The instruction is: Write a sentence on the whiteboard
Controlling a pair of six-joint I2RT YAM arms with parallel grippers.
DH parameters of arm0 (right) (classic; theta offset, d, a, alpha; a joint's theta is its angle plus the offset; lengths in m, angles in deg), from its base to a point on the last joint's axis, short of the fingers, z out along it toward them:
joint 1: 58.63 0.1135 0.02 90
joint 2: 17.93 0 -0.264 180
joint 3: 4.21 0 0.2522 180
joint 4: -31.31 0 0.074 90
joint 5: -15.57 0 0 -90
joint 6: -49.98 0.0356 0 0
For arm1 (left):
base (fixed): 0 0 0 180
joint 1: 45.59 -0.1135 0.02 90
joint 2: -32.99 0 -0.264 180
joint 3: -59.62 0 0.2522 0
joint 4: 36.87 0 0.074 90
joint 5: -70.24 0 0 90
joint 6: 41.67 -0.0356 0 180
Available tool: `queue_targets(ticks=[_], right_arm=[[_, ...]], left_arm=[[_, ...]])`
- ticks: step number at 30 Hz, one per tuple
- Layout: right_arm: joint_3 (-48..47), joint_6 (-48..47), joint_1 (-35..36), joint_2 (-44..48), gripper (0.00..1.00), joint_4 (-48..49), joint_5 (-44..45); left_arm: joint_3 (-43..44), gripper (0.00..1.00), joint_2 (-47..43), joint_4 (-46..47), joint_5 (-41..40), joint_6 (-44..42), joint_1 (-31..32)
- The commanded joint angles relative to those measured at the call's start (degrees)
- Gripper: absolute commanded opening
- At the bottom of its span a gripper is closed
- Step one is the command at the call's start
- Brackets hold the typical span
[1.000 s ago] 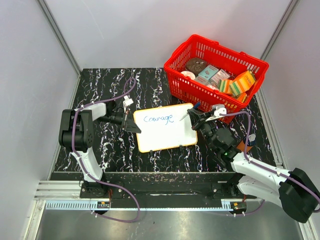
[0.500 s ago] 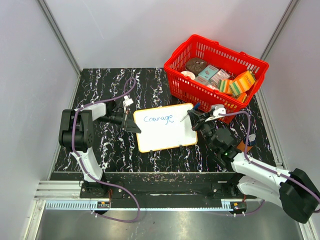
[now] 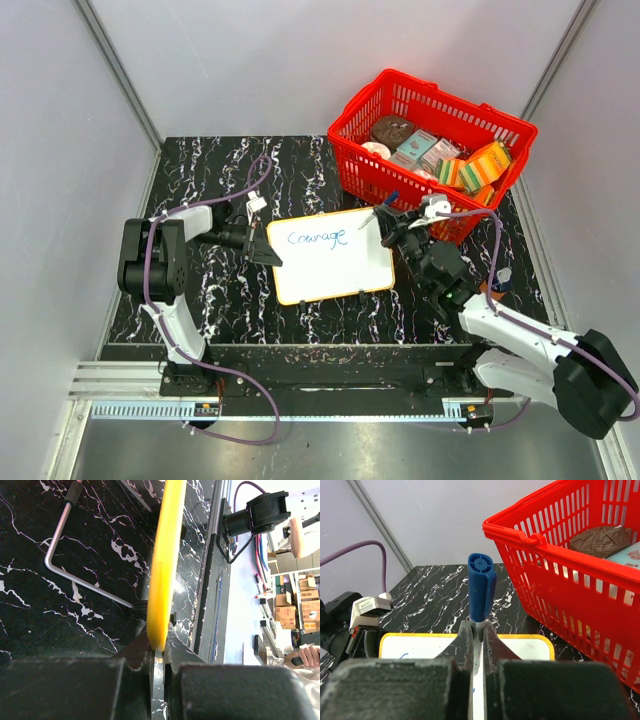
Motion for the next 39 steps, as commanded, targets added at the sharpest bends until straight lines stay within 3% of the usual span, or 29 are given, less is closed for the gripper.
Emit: queue_targets(ticks=[1, 17, 39], right_arm=[[-3.66, -1.00, -1.44, -2.08, 0.00, 0.72, -1.80], [-5.07, -1.89, -2.06, -11.04, 0.00, 6.17, -0.75], [-4.72, -0.74, -2.24, -13.59, 0.00, 7.49, 2.77]], left_arm=[[0.78, 0.00, 0.86, 0.29, -7.51, -2.70, 1.19], [0.78, 0.00, 0.69, 0.29, -7.51, -2.70, 1.19], [0.78, 0.00, 0.77, 0.21, -7.51, -2.70, 1.19]])
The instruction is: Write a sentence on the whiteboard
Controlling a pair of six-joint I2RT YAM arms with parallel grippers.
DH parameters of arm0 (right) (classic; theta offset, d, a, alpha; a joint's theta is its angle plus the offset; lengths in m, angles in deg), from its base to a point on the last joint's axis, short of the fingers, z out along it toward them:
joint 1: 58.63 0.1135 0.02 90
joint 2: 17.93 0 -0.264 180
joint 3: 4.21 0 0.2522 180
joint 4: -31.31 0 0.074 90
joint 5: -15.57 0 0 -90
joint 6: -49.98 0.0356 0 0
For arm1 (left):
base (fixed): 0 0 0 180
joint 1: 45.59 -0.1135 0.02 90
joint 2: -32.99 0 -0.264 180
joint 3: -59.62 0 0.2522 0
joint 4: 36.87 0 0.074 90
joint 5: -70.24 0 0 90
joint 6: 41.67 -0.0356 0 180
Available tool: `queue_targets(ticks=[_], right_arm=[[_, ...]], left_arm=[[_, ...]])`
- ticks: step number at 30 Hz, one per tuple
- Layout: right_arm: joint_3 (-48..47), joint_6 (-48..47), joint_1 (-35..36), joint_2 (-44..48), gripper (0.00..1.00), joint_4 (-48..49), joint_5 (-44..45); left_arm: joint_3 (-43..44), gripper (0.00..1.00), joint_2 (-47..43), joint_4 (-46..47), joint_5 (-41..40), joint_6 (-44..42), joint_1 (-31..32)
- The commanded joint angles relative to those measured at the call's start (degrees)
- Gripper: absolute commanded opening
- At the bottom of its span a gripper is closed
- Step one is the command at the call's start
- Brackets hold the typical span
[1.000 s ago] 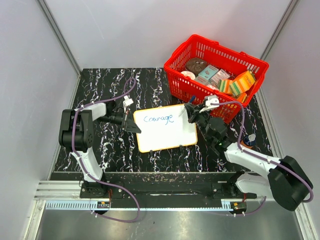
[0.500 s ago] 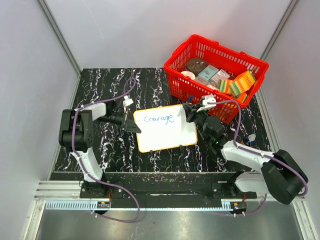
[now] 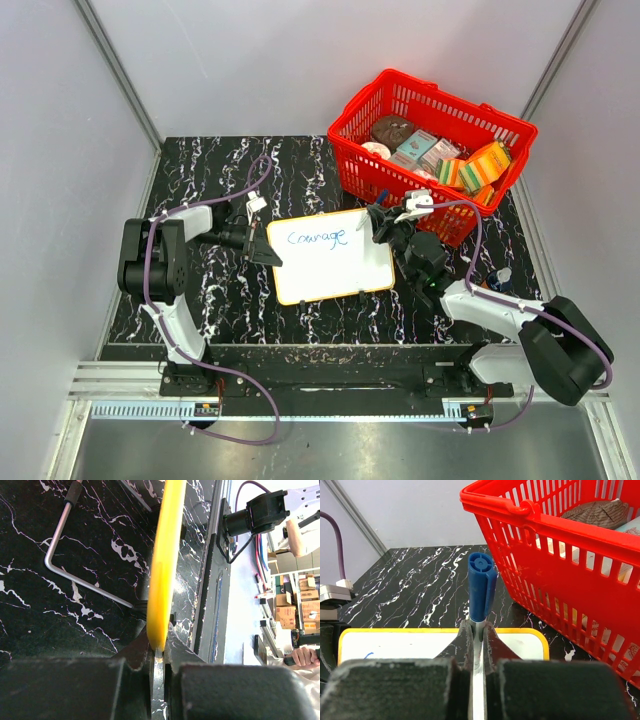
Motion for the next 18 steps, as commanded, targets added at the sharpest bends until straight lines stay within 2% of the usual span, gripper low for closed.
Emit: queue_targets(ticks=[1, 18], right_arm=[[-1.84, 0.37, -0.49, -0.53, 0.00, 2.33, 1.24], [1.50, 2.13, -0.49, 1.49, 0.00, 0.31, -0.17]], left_arm=[[0.78, 0.00, 0.77, 0.20, -7.43, -2.68, 1.19], [0.78, 0.00, 0.86, 0.29, -7.51, -2.59, 1.28]])
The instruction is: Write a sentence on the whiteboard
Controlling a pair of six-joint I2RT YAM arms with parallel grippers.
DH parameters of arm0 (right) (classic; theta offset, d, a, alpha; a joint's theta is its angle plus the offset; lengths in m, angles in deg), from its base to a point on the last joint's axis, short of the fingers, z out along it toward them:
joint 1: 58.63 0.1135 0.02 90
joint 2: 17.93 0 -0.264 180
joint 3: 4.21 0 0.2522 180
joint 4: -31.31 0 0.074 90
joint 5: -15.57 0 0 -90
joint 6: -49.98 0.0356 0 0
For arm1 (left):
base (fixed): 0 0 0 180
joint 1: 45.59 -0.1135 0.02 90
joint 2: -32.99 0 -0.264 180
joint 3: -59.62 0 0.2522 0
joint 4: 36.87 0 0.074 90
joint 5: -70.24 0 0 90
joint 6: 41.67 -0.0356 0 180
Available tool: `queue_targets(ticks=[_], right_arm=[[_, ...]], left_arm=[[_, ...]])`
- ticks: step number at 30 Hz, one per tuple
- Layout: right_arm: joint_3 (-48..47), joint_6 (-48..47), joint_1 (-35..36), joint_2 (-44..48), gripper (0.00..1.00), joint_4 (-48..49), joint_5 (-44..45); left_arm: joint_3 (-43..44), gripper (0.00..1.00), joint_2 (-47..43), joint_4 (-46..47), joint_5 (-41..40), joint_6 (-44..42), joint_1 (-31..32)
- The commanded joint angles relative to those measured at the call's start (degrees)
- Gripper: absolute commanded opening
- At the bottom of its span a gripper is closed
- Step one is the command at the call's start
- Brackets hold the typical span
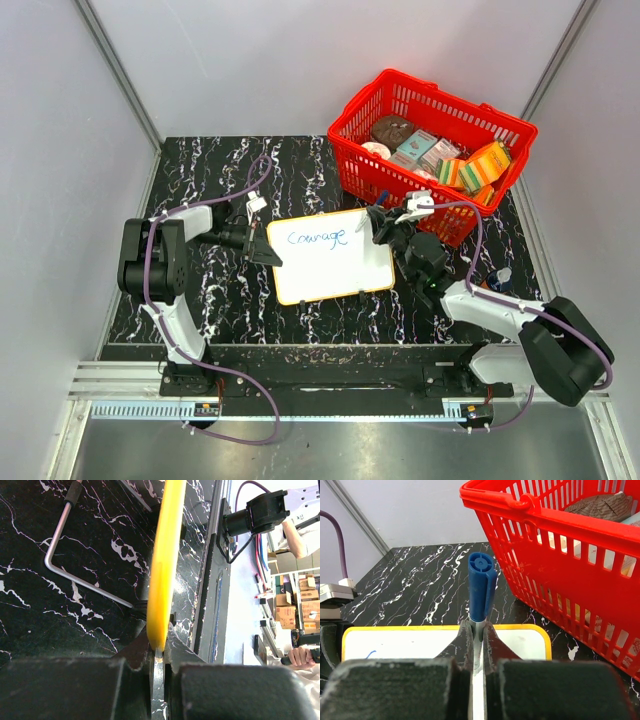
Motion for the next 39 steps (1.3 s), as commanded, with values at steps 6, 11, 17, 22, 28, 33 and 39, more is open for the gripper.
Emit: queue_targets(ticks=[6, 11, 17, 22, 28, 33, 39], right_arm=[[2.91, 1.70, -0.51, 2.29, 0.00, 0.57, -0.24], [3.44, 2.23, -0.42, 2.64, 0.00, 0.75, -0.33], [1.77, 1.52, -0.42, 3.60, 0.00, 1.45, -0.50], [-1.04, -0.40, -0.42, 3.34, 0.00, 1.80, 0.20], [-3.77, -2.52, -0.42, 2.20, 0.00, 1.89, -0.06], [-4.56, -2.70, -0.68, 0.27, 0.00, 1.98, 0.64], [-4.12, -2.08, -0.86, -0.88, 0.00, 2.33, 0.82]], left_arm=[[0.78, 0.00, 0.86, 0.31, -7.60, -2.59, 1.28], [0.87, 0.00, 0.78, 0.23, -7.60, -2.68, 1.28], [0.78, 0.00, 0.86, 0.31, -7.51, -2.68, 1.28], [0.78, 0.00, 0.86, 0.31, -7.51, -2.59, 1.28], [0.78, 0.00, 0.77, 0.31, -7.43, -2.68, 1.28], [0.78, 0.00, 0.69, 0.23, -7.51, -2.76, 1.28], [0.78, 0.00, 0.69, 0.32, -7.60, -2.76, 1.28]])
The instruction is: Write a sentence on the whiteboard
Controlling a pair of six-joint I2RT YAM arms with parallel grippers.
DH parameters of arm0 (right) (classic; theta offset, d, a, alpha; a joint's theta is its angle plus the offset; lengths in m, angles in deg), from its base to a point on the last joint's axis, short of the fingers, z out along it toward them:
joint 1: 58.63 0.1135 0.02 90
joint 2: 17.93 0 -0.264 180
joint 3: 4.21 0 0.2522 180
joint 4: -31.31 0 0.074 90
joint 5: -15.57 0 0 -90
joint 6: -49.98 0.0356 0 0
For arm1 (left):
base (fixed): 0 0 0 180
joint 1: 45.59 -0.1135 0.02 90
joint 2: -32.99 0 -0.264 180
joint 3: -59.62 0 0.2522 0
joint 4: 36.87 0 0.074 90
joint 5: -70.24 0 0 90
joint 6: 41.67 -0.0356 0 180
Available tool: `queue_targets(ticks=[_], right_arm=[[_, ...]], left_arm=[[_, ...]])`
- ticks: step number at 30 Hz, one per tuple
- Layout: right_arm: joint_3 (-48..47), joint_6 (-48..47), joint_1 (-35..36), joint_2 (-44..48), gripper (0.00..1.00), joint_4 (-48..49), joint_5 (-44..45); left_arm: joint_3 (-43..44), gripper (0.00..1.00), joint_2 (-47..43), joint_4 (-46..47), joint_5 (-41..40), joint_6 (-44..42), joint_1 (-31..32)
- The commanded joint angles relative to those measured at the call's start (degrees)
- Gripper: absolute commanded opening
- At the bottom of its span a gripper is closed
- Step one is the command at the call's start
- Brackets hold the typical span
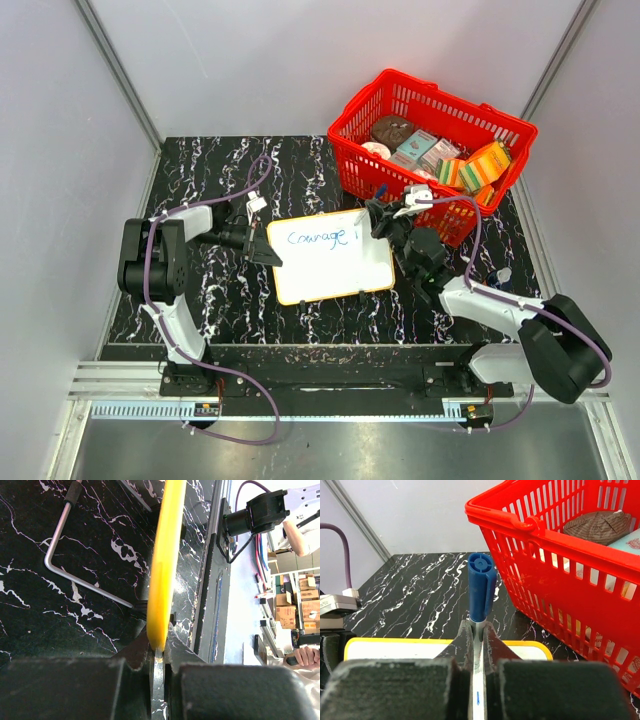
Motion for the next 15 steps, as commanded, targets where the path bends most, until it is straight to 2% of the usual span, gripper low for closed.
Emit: queue_targets(ticks=[1, 15], right_arm=[[-1.56, -0.44, -0.73, -0.57, 0.00, 2.35, 1.28], [0.20, 1.14, -0.82, -0.92, 0.00, 1.92, 2.15]], left_arm=[[0.78, 0.00, 0.77, 0.31, -7.52, -2.74, 1.23], [0.78, 0.00, 0.69, 0.23, -7.52, -2.74, 1.23]])
